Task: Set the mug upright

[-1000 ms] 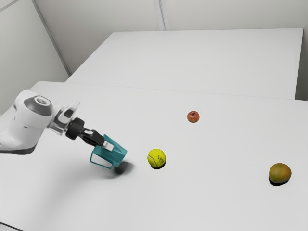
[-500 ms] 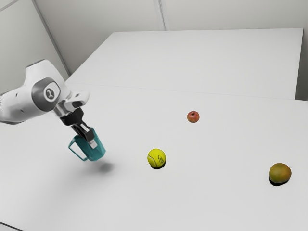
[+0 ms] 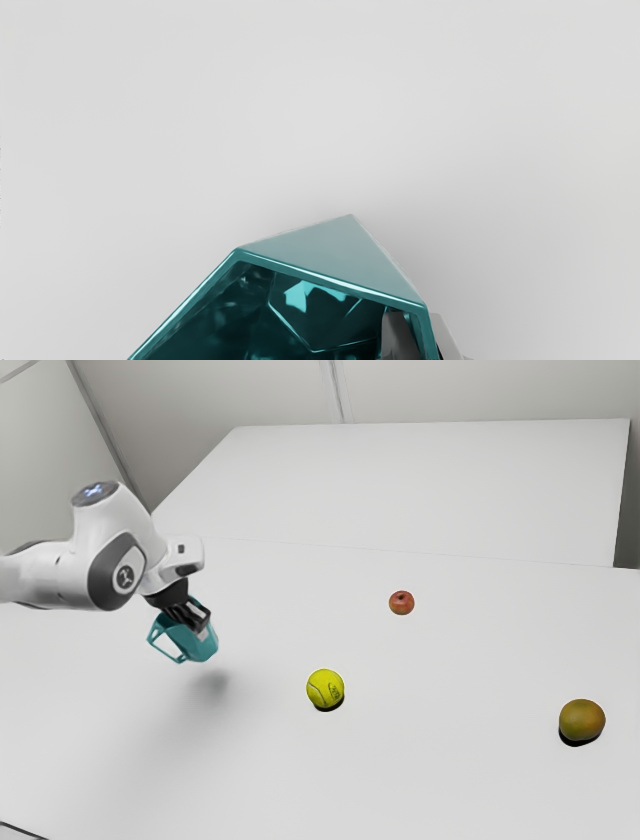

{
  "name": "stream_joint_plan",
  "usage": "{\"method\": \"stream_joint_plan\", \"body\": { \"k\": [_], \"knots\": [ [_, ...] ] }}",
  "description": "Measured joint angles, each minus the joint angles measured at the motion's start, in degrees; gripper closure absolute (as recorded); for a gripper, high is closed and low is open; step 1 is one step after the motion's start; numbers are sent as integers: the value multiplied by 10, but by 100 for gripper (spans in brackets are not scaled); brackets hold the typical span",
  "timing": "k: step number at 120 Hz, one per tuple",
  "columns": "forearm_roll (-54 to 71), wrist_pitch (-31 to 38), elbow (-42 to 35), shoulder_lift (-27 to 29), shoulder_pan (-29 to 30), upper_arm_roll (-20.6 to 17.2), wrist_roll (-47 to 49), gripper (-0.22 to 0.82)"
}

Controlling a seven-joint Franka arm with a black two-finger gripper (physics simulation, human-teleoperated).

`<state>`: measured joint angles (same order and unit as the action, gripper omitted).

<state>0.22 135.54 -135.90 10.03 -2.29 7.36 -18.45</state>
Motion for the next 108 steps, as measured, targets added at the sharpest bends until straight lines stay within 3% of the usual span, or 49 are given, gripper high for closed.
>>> {"method": "stream_joint_plan", "body": {
  "k": [35, 108],
  "knots": [
    [14, 74, -32, -10, -9, -1, 92, 78],
    [6, 37, -31, -49, -15, -2, 186, 75]
  ]
}}
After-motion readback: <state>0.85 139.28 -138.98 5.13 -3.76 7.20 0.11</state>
